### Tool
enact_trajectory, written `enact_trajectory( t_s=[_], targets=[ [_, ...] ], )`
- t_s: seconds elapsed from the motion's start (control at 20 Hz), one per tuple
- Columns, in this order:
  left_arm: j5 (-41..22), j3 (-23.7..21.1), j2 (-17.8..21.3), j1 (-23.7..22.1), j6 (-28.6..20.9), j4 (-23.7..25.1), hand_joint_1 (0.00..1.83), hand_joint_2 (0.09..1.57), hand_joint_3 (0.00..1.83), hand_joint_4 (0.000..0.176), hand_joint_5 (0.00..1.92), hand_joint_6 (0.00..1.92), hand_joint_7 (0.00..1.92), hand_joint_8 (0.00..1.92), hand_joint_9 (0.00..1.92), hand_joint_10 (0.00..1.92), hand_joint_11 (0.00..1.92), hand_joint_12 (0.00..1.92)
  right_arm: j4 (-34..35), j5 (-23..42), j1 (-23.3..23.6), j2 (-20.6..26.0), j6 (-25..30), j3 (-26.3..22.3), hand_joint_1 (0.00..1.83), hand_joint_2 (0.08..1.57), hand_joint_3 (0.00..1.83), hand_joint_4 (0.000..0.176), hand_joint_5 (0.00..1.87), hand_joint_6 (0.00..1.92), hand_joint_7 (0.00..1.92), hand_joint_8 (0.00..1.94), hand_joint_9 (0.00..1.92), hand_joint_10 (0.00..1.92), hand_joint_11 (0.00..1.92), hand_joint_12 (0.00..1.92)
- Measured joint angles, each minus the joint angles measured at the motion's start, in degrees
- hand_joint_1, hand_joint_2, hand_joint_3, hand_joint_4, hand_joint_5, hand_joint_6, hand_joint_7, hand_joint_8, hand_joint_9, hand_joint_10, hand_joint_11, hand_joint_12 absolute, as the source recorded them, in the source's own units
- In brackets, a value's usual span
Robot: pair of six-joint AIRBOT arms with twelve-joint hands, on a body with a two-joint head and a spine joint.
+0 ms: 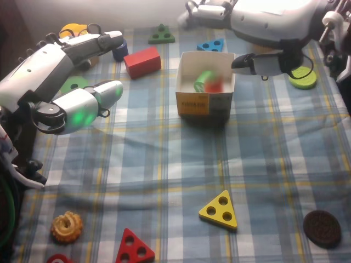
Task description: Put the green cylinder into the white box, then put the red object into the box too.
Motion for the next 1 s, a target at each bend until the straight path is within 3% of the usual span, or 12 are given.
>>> enact_trajectory(
  t_s=[0.1,0.25,0.4,0.5,0.55,0.65,0.75,0.8,0.85,0.9,0.95,1.0],
  targets=[
    [-0.04,0.00,0.00,0.00,0.00,0.02,0.75,1.35,0.00,0.010,0.40,0.01,0.38,0.01,0.02,0.71,0.00,1.30,0.00,-0.17,0.00,0.09,0.00,-0.02,0.90,1.12,0.00,0.105,0.00,0.00,0.00,0.00,0.00,0.11,0.00,0.47],
    [-0.11,0.00,0.00,0.00,-0.02,-0.02,0.59,1.39,0.00,0.050,0.33,0.00,0.32,0.00,0.01,0.59,0.00,0.94,0.46,0.24,0.00,0.90,0.00,-2.27,0.81,1.14,0.00,0.092,0.00,0.00,0.00,0.00,0.00,0.00,0.00,0.06],
    [-1.07,-0.63,0.09,0.35,-0.13,-0.35,0.58,1.40,0.00,0.042,0.32,0.00,0.31,0.00,0.08,0.44,0.00,0.87,0.59,5.16,-0.33,6.05,0.00,-7.06,0.56,1.22,0.03,0.082,0.00,0.00,0.00,0.00,0.00,0.00,0.00,0.00],
    [-1.73,-0.76,0.13,0.50,-1.42,-0.17,0.54,1.39,0.00,0.080,0.29,0.00,0.29,0.00,0.13,0.29,0.00,0.79,1.31,8.74,-1.57,9.86,-0.04,-8.92,0.34,1.29,0.02,0.096,0.00,0.00,0.00,0.00,0.00,0.00,0.01,0.02],
    [-2.12,-0.76,0.22,0.52,-2.89,0.35,0.43,1.37,0.00,0.100,0.24,0.00,0.27,0.00,0.13,0.27,0.00,0.79,2.86,11.28,-3.32,12.37,-0.04,-10.27,0.33,1.31,0.00,0.078,0.00,0.00,0.00,0.00,0.00,0.00,0.00,0.22],
    [-2.82,-0.87,0.63,0.59,-3.58,1.99,0.35,1.33,0.00,0.109,0.13,0.00,0.18,0.00,0.15,0.13,0.00,0.70,5.49,15.10,-7.39,15.50,-0.07,-12.35,0.33,1.31,0.00,0.107,0.00,0.00,0.00,0.00,0.00,0.00,0.00,0.05],
    [-4.46,-1.51,1.11,0.61,-3.72,2.16,0.29,1.31,0.00,0.119,0.05,0.00,0.10,0.00,0.15,0.05,0.00,0.74,7.85,19.34,-11.21,18.16,-0.15,-14.47,0.32,1.30,0.00,0.078,0.00,0.00,0.00,0.00,0.00,0.00,0.00,0.00],
    [-5.11,-1.86,1.38,0.68,-3.80,2.45,0.38,1.32,0.00,0.088,0.03,0.00,0.07,0.00,0.11,0.02,0.00,0.64,9.33,22.53,-13.11,19.15,-0.17,-15.47,0.32,1.29,0.00,0.087,0.00,0.00,0.00,0.00,0.00,0.00,0.00,0.00],
    [-6.19,-2.29,1.81,1.09,-4.50,2.69,0.40,1.30,0.00,0.109,0.00,0.00,0.02,0.00,0.03,0.01,0.00,0.38,10.54,25.51,-14.71,19.78,-0.17,-16.28,0.36,1.27,0.00,0.107,0.00,0.00,0.00,0.00,0.00,0.00,0.00,0.00],
    [-7.23,-2.29,2.25,1.75,-7.26,4.00,0.36,1.26,0.00,0.153,0.00,0.00,0.00,0.00,0.01,0.00,0.00,0.11,12.20,29.59,-17.14,20.55,-0.20,-17.22,0.33,1.24,0.00,0.134,0.00,0.00,0.00,0.00,0.00,0.00,0.00,0.00],
    [-7.93,-1.97,2.36,1.99,-10.16,4.94,0.46,1.19,0.00,0.171,0.00,0.00,0.00,0.00,0.00,0.00,0.00,0.02,13.35,32.02,-18.73,21.00,-0.17,-17.86,0.42,1.25,0.00,0.064,0.00,0.00,0.00,0.00,0.00,0.00,0.00,0.00],
    [-8.66,-0.90,2.54,2.60,-15.65,6.67,0.50,1.15,0.00,0.175,0.00,0.00,0.00,0.00,0.01,0.01,0.00,0.14,15.02,35.45,-21.29,21.77,-0.17,-18.67,0.45,1.24,0.00,0.074,0.00,0.00,0.00,0.00,0.00,0.00,0.00,0.00]
  ],
)
